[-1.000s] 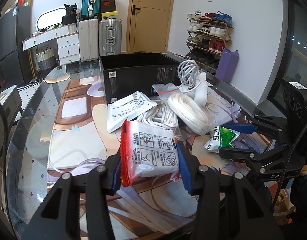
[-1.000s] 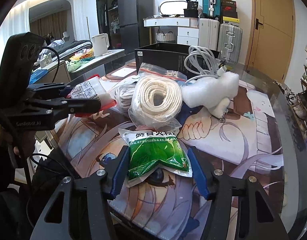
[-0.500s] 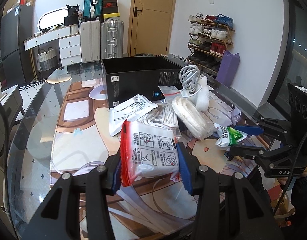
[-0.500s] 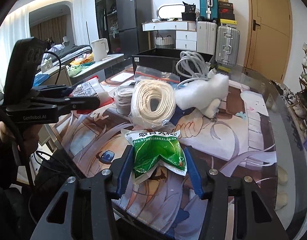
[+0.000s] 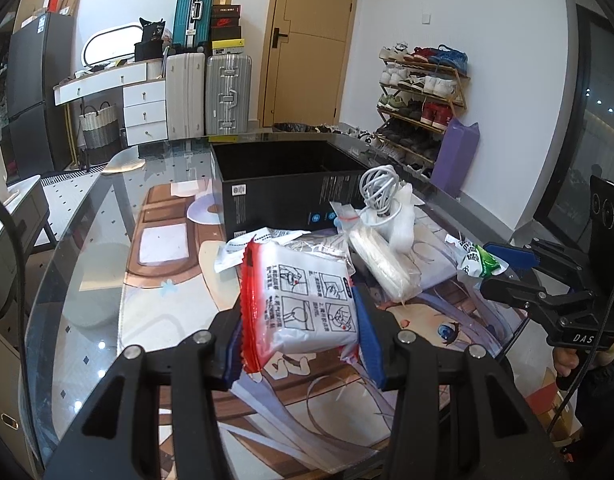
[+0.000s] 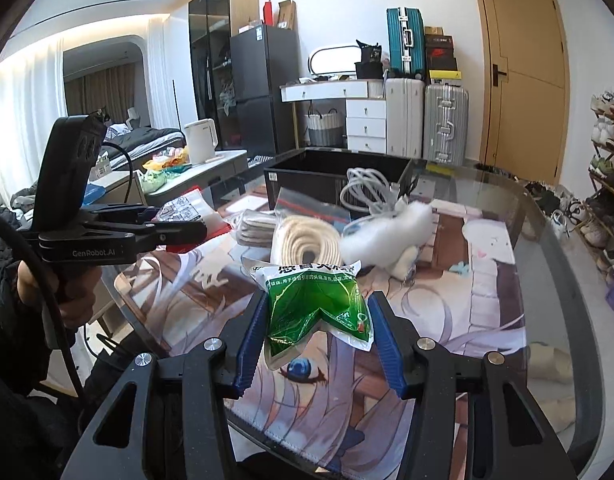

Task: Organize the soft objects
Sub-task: 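Lift both packets and carry them over the open black box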

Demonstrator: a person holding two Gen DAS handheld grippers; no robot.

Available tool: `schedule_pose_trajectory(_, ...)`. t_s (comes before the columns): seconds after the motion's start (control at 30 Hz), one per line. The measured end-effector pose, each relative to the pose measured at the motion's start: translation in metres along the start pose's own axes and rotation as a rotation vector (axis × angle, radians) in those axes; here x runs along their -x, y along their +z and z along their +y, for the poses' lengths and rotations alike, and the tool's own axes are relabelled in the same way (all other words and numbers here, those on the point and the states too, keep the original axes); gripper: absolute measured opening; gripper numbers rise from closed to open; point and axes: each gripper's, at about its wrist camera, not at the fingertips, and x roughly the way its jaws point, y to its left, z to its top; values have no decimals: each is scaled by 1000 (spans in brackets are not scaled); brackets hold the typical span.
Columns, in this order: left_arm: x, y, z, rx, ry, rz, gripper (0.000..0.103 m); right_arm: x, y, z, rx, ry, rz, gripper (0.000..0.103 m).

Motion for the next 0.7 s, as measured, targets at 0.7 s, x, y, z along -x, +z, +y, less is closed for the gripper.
schedule_pose_trajectory(0.7, 13, 21, -1, 10, 18, -52, 46, -3, 31, -12, -2, -40, -82, 51)
